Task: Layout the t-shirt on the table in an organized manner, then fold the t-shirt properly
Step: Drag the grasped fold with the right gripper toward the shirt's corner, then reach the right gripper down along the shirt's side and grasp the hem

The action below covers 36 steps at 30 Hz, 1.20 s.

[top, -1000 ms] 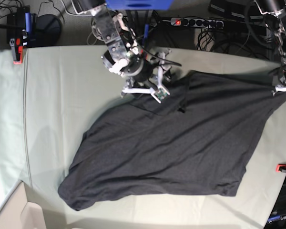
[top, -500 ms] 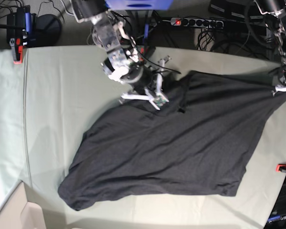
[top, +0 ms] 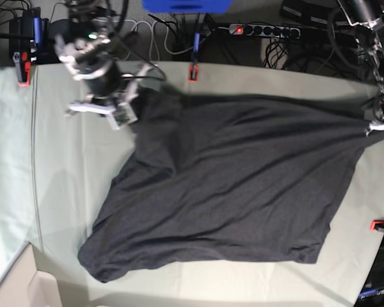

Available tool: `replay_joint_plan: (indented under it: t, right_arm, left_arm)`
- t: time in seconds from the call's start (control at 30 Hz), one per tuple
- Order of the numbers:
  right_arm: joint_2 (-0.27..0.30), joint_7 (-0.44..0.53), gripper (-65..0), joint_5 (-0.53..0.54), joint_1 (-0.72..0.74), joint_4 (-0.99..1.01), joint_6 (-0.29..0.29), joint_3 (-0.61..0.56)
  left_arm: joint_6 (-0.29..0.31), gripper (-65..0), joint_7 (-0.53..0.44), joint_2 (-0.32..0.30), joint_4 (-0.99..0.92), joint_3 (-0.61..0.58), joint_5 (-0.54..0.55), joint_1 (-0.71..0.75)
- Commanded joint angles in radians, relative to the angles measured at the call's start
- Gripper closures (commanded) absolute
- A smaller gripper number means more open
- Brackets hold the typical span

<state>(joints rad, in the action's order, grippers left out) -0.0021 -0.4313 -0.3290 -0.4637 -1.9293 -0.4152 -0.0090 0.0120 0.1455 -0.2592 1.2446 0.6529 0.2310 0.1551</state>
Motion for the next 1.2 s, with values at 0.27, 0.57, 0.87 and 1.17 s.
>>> replay_joint_plan:
  t: [0.27, 0.57, 0.87, 1.17]
  right_arm:
    - [0.004, 0.033, 0.0, 0.005, -0.135, -0.066, -0.03, 0.232]
    - [0.009, 0.035, 0.0, 0.001, -0.294, -0.063, -0.238, 0.229]
    - [0.004, 0.024, 0.0, -0.003, -0.298, -0.058, -0.283, 0.278]
    - [0.007, 0.024, 0.0, -0.003, -0.266, -0.057, -0.283, 0.409]
  left_arm:
    - [-0.005, -0.2, -0.033, -0.027, 0.016, 0.012, 0.0, -0.027]
    - [-0.005, -0.2, -0.033, -0.028, 0.016, 0.014, 0.001, -0.025]
    - [-0.005, -0.1, -0.033, -0.044, 0.017, 0.025, 0.006, -0.021]
    - [-0.005, -0.1, -0.033, -0.044, 0.017, 0.072, 0.009, -0.018]
